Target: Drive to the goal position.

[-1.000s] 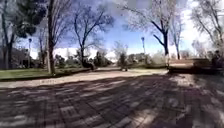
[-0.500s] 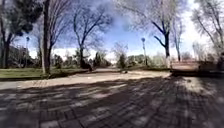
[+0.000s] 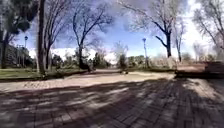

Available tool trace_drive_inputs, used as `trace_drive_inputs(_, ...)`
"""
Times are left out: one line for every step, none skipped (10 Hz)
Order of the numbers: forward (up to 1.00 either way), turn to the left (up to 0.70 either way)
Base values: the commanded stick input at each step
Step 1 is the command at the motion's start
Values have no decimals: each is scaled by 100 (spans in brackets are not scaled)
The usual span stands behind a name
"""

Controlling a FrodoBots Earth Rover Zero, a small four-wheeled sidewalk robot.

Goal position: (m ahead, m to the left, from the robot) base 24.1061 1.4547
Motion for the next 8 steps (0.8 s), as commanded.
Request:
trace_drive_inputs(100, 0)
trace_drive_inputs(100, 0)
trace_drive_inputs(100, 0)
trace_drive_inputs(100, 0)
trace_drive_inputs(100, 0)
trace_drive_inputs(100, 0)
trace_drive_inputs(100, 0)
trace_drive_inputs(100, 0)
